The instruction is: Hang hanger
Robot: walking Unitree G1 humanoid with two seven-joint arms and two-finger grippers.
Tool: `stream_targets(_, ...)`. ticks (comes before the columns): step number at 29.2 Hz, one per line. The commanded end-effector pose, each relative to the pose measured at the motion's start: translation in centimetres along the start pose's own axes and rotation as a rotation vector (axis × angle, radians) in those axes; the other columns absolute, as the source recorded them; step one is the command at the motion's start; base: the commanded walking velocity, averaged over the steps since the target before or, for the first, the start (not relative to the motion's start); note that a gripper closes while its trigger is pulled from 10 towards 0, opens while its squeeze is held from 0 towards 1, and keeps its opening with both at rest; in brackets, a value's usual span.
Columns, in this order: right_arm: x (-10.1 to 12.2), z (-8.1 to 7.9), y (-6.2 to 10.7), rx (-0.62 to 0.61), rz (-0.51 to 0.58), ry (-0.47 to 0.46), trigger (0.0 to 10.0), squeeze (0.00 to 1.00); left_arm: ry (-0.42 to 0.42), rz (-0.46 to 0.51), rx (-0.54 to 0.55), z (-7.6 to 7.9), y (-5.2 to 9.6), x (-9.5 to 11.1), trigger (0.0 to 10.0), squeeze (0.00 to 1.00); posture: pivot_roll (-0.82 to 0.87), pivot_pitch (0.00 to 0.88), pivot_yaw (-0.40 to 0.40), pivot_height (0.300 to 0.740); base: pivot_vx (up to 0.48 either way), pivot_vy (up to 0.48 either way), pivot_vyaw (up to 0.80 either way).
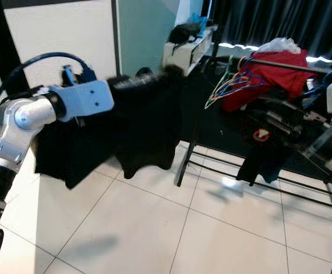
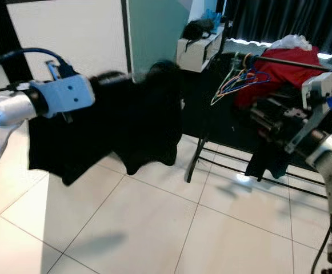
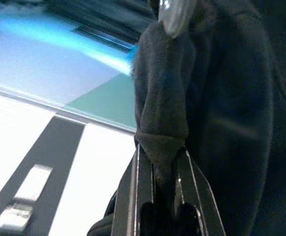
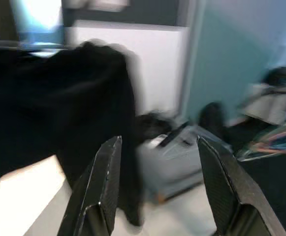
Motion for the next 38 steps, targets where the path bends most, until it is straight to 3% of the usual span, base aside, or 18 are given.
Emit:
stream_targets(1,-0.3,1.2,0.3,-0.094,0.016,-0.048,10.0,0.0,0.048,0.004,0.111,-1.6,0.1,0.0,10.0,0.0,-0.04,0.0,-0.046,0.74,0.0,0.0,0.0)
stream_targets(2,-0.2,1.4,0.1,-0.154,0.074,-0.15,10.0,0.0,0.11,0.004,0.129,-0.9,-0.1,-0.1,10.0,0.0,-0.05,0.0,-0.045,0.74,0.0,0.0,0.0)
stream_targets(3,-0.2,1.4,0.1,-0.154,0.074,-0.15,10.0,0.0,0.11,0.004,0.129,-0.9,-0.1,-0.1,10.0,0.0,-0.05,0.0,-0.045,0.74,0.0,0.0,0.0)
stream_targets(4,-0.3,0.8,-0.2,-0.172,0.142,-0.296,10.0,0.0,0.186,0.014,0.132,0.4,-0.2,0.1,10.0,0.0,-0.05,0.0,-0.045,0.74,0.0,0.0,0.0)
stream_targets(5,-0.3,0.8,-0.2,-0.172,0.142,-0.296,10.0,0.0,0.186,0.014,0.132,0.4,-0.2,0.1,10.0,0.0,-0.05,0.0,-0.045,0.74,0.0,0.0,0.0)
stream_targets(6,-0.5,-0.2,-0.6,-0.163,0.191,-0.408,10.0,0.0,0.233,0.022,0.131,1.5,-0.3,0.4,10.0,0.0,-0.05,0.0,-0.045,0.74,0.0,0.0,0.0)
stream_targets(7,-0.5,-0.2,-0.6,-0.163,0.191,-0.408,10.0,0.0,0.233,0.022,0.131,1.5,-0.3,0.4,10.0,0.0,-0.05,0.0,-0.045,0.74,0.0,0.0,0.0)
stream_targets(9,-0.9,-3.3,-1.8,-0.084,0.268,-0.598,10.0,0.0,0.315,0.042,0.126,4.3,-0.5,1.1,10.0,0.0,-0.04,0.0,-0.048,0.74,0.0,0.0,0.0)
stream_targets(10,-0.9,-3.3,-1.8,-0.084,0.268,-0.598,10.0,0.0,0.315,0.042,0.126,4.3,-0.5,1.1,10.0,0.0,-0.04,0.0,-0.048,0.74,0.0,0.0,0.0)
stream_targets(11,-1.1,-4.8,-2.6,-0.055,0.286,-0.678,10.0,0.0,0.352,0.048,0.127,5.7,-0.5,1.4,10.0,0.0,-0.04,0.0,-0.046,0.74,0.0,0.0,0.0)
stream_targets(12,-1.1,-4.8,-2.6,-0.055,0.286,-0.678,10.0,0.0,0.352,0.048,0.127,5.7,-0.5,1.4,10.0,0.0,-0.04,0.0,-0.046,0.74,0.0,0.0,0.0)
stream_targets(13,-1.6,-6.5,-3.4,-0.019,0.274,-0.746,10.0,0.0,0.387,0.05,0.129,7.2,-0.4,1.7,10.0,0.0,-0.04,0.0,-0.046,0.74,0.0,0.0,0.0)
stream_targets(16,-2.0,-7.8,-4.0,0.009,0.25,-0.778,10.0,0.0,0.412,0.047,0.137,8.1,-0.3,1.9,10.0,0.0,-0.04,0.0,-0.046,0.74,0.0,0.0,0.0)
stream_targets(19,-4.2,-10.3,-5.3,-0.013,0.12,-0.836,10.0,0.0,0.495,0.011,0.197,9.9,0.4,2.4,10.0,0.0,-0.04,0.0,-0.044,0.74,0.0,0.0,0.0)
stream_targets(23,-4.7,-10.6,-5.5,-0.028,0.094,-0.85,10.0,0.0,0.509,0.005,0.208,10.1,0.5,2.5,10.0,0.0,-0.04,0.0,-0.044,0.74,0.0,0.0,0.0)
stream_targets(27,-4.9,-11.4,-5.7,-0.045,0.07,-0.893,10.0,0.0,0.565,0.063,0.197,11.4,0.8,5.9,10.0,0.0,-0.03,0.0,-0.052,0.74,0.0,0.0,0.0)
stream_targets(30,-4.7,-11.5,-5.9,-0.052,0.079,-0.904,10.0,0.0,0.576,0.076,0.186,11.9,0.9,6.8,10.0,0.0,-0.02,0.0,-0.053,0.74,0.0,0.0,0.0)
stream_targets(38,-3.8,-11.8,-6.2,-0.036,0.11,-0.93,10.0,0.0,0.579,0.075,0.17,12.6,1.2,7.5,10.0,0.0,-0.02,0.0,-0.053,0.74,0.0,0.0,0.0)
Point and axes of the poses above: a point about 5 cm out from each wrist's last joint towards the gripper, its own y axis pointing back from the gripper into the wrist, its own x axis along the axis of the wrist's last joint, z = x × y, the point moved 5 cm from there along -y, pointing out of the wrist towards the gripper, and after that the axes turned 10 degrees about y, right-handed, at the moved point
